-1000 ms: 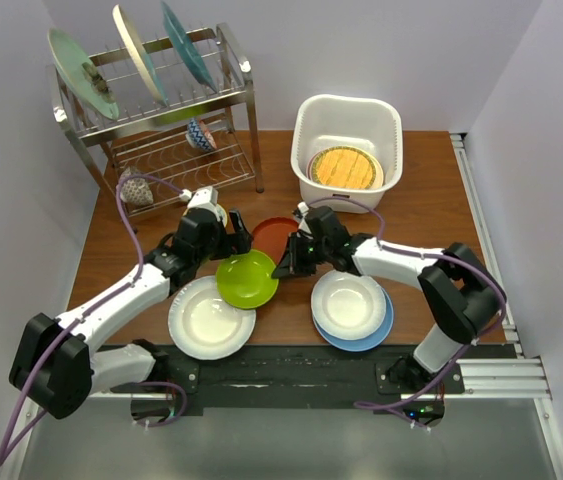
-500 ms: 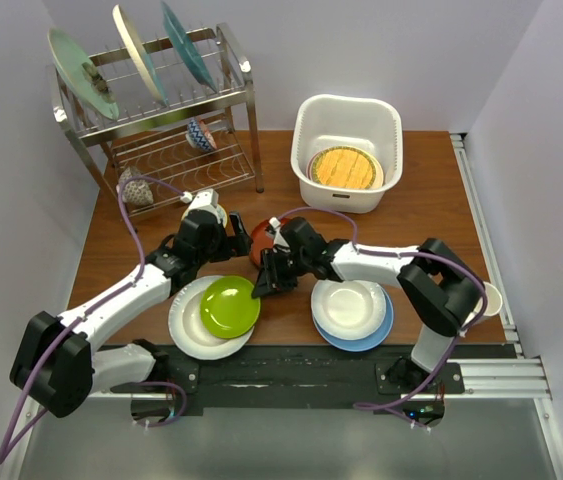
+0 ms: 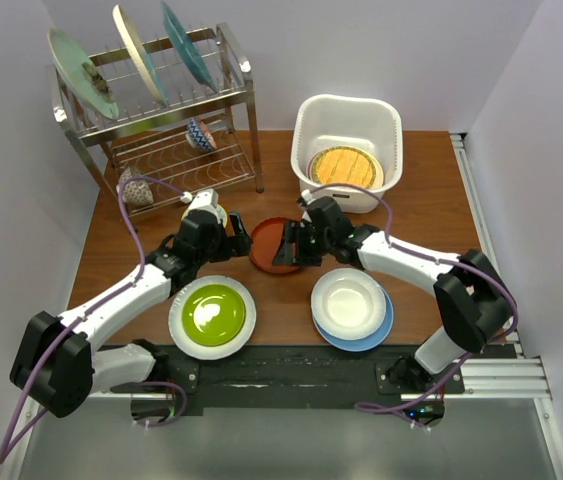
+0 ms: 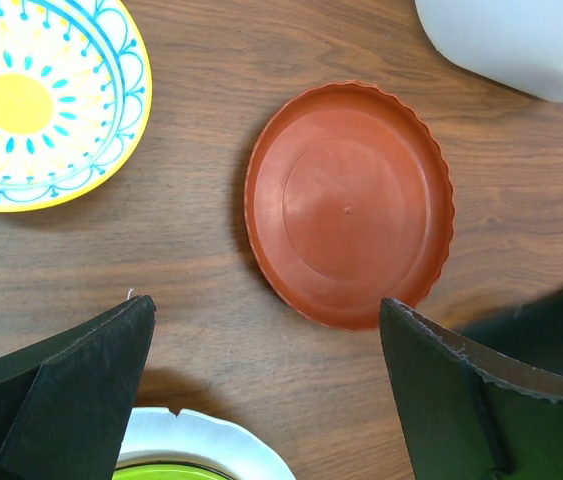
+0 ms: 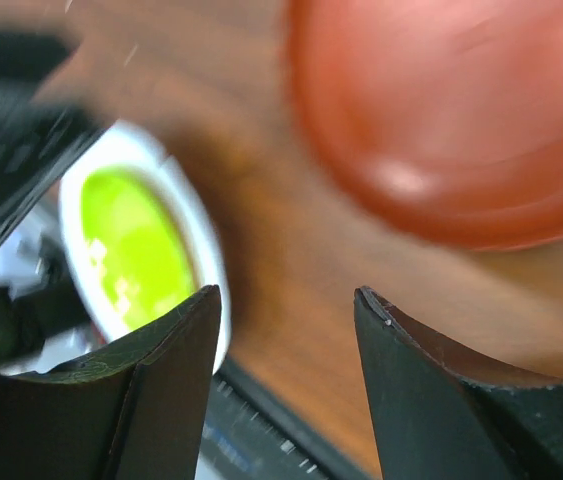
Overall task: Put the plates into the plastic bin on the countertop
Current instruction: Place the plate at the corner of the board, then pick up the plate at the center of the board.
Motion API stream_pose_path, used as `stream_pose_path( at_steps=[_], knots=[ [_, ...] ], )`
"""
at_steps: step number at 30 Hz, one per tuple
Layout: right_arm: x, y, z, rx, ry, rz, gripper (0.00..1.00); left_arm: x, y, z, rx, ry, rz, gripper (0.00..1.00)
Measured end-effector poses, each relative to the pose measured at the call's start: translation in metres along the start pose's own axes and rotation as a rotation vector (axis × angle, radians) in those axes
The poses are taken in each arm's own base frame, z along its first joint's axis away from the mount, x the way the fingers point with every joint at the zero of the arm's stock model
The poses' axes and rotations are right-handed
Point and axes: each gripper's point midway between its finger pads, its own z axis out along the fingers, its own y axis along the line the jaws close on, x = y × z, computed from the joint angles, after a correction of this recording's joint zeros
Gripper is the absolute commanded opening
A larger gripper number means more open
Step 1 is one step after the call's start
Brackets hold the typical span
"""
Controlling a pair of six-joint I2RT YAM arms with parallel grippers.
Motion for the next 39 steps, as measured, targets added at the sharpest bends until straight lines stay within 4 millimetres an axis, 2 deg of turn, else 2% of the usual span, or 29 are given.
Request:
stream_pose_path(
  at_steps=[5, 8, 18, 27, 28, 30, 35, 39],
  knots=[
    [-0.037, -0.045, -0.009, 0.094, -0.090, 0.072, 0.59, 0.000, 0.000, 0.000, 0.002, 0.002, 0.000, 0.99],
    [-0.044, -0.063, -0.010, 0.129, -0.107, 0.104, 0.59, 0.000, 0.000, 0.000, 0.003, 0.001, 0.000, 0.99],
    [-0.028, -0.092, 0.008, 0.205, -0.067, 0.141, 0.53, 0.001, -0.001, 0.000, 0.005, 0.004, 0.000, 0.99],
    [-0.021, -0.109, 0.023, 0.246, -0.059, 0.158, 0.48, 0.005, -0.001, 0.001, 0.015, 0.024, 0.010, 1.00],
    [-0.024, -0.110, 0.024, 0.247, -0.070, 0.155, 0.43, 0.006, -0.001, 0.002, 0.015, 0.030, 0.013, 1.00],
    [-0.026, -0.111, 0.026, 0.250, -0.081, 0.155, 0.39, 0.009, 0.001, 0.003, 0.010, 0.041, 0.023, 1.00],
    [-0.029, -0.115, 0.032, 0.254, -0.099, 0.158, 0.13, 0.012, 0.001, 0.003, 0.018, 0.057, 0.047, 1.00],
    [-0.029, -0.117, 0.033, 0.257, -0.110, 0.161, 0.02, 0.014, 0.002, 0.002, 0.017, 0.066, 0.064, 1.00]
  ],
)
